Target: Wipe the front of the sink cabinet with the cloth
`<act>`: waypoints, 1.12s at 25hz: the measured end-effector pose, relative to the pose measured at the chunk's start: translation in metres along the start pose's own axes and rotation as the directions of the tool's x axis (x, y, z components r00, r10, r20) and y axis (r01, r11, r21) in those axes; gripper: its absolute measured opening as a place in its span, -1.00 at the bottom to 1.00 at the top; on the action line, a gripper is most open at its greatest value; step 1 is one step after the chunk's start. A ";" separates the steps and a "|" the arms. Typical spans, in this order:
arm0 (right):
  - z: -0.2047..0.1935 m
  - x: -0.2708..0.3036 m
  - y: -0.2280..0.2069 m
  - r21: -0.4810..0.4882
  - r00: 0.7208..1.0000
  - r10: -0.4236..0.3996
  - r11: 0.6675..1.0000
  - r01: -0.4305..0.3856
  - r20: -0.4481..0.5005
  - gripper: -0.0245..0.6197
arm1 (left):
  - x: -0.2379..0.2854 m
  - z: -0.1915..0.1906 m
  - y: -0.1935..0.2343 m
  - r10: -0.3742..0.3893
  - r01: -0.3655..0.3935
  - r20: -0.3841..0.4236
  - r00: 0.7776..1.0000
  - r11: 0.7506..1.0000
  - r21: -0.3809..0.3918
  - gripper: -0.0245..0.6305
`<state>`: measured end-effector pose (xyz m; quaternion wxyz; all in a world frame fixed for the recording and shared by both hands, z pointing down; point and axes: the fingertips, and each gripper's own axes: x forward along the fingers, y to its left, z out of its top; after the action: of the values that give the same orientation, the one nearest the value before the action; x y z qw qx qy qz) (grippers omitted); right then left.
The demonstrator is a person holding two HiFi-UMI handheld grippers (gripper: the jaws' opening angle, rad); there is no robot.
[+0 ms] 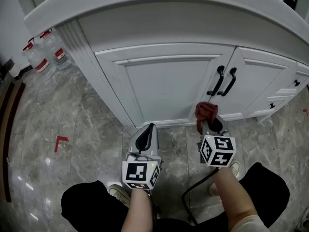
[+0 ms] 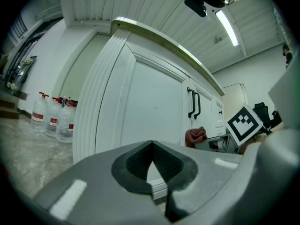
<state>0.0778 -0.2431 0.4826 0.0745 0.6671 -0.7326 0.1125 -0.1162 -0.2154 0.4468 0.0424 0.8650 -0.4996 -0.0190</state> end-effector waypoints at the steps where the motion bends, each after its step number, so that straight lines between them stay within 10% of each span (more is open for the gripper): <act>1: -0.002 -0.001 -0.001 0.000 1.000 0.002 1.000 -0.002 0.001 -0.67 | -0.001 -0.003 0.001 0.003 -0.003 0.000 1.000 1.000 -0.003 -0.93; 18: -0.058 0.049 0.219 0.055 0.918 0.380 0.925 -0.376 -0.115 -0.67 | -0.053 -0.027 0.099 0.163 -0.160 -0.066 0.984 0.986 0.049 -0.93; 28: -0.078 0.074 0.254 0.081 0.905 0.406 0.913 -0.399 -0.127 -0.67 | -0.065 -0.036 0.135 0.192 -0.191 -0.073 0.979 0.981 0.025 -0.93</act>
<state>-0.1851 -0.2718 0.5602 0.0833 0.4936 -0.8442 0.1917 -0.2628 -0.2243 0.4941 0.0548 0.8133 -0.5788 0.0222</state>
